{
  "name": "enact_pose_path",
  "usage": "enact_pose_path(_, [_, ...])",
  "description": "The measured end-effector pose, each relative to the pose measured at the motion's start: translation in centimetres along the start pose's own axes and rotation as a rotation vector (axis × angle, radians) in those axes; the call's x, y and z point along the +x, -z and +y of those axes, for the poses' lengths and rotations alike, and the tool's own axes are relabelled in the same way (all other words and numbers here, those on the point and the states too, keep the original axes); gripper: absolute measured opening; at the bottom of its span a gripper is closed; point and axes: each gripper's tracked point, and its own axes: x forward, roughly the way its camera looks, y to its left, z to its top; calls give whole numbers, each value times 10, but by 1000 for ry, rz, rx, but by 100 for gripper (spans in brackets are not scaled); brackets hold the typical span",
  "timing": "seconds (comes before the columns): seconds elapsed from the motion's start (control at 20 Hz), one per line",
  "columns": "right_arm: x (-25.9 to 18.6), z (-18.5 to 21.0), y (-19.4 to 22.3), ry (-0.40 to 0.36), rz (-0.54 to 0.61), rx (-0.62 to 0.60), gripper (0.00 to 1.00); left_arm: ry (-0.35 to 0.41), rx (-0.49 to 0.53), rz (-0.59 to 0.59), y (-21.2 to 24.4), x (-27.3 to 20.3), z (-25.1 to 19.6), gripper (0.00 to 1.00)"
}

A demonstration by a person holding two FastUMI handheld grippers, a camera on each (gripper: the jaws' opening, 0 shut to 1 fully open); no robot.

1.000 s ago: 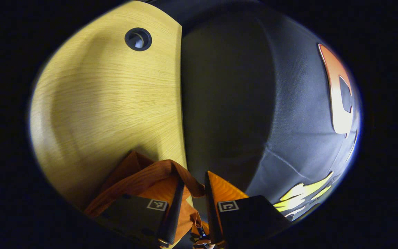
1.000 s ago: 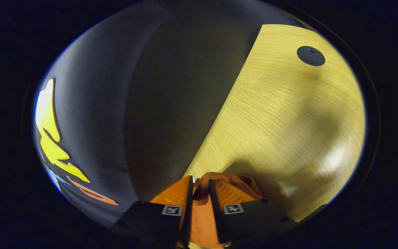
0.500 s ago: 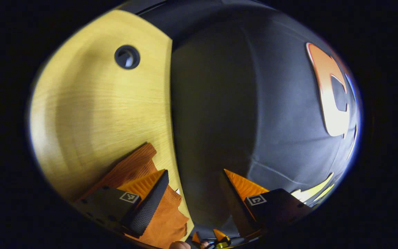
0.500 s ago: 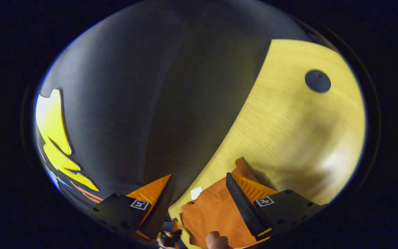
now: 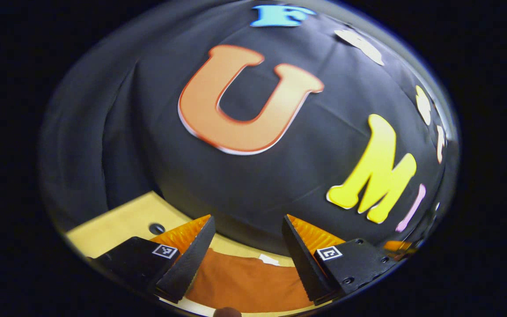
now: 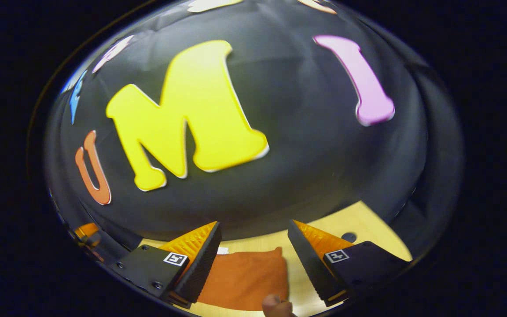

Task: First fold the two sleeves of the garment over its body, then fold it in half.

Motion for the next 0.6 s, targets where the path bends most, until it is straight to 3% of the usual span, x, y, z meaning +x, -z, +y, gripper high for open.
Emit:
enact_pose_path(0.1, [-34,17,-24,20,-89,-103,92,14,42,-20,-8,-34,-14,98])
enact_pose_path(0.2, [-68,27,-31,46,-159,-156,100,-27,91,-28,-7,-67,-17,98])
enact_pose_path(0.3, [-100,33,-26,74,-215,-186,96,-57,143,-45,-3,-104,-14,98])
enact_pose_path(0.45, [-155,31,0,106,-217,-282,96,-66,165,34,29,-149,-26,98])
enact_pose_path(0.6, [-193,47,26,93,-203,-271,93,-91,247,82,42,-182,-32,99])
